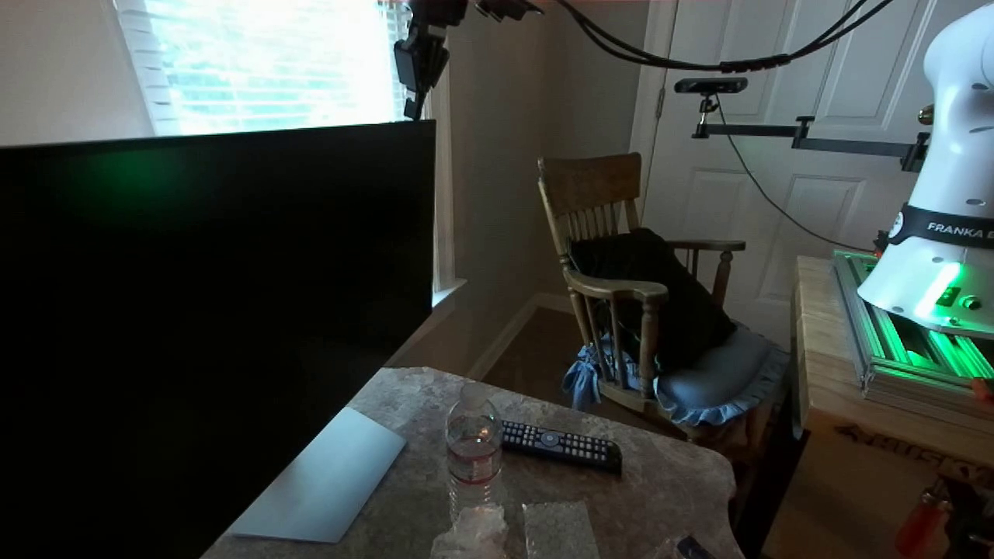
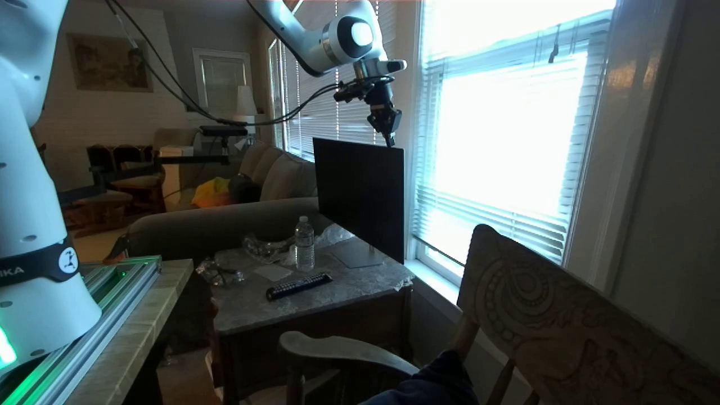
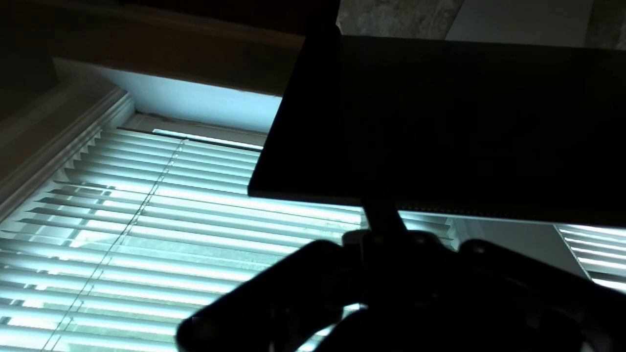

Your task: Move the television forwards.

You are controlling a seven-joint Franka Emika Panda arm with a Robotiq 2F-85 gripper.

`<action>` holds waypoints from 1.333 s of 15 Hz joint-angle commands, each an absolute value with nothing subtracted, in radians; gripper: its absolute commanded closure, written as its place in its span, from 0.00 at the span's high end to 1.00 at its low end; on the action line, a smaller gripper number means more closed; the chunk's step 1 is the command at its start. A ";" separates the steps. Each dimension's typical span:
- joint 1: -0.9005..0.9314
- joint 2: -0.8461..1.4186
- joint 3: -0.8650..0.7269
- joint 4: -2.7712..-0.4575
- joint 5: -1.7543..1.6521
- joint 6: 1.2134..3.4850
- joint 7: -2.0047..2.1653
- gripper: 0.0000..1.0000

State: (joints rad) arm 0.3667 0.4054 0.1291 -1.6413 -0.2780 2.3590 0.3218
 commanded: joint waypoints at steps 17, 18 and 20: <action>0.379 0.488 0.099 -1.601 -0.274 2.477 0.311 0.00; 0.379 0.489 0.100 -1.601 -0.274 2.473 0.309 0.00; 0.381 0.484 0.102 -1.601 -0.270 2.449 0.307 0.00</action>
State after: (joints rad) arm 0.3673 0.4673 0.1076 -1.6355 -0.2781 2.4742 0.3191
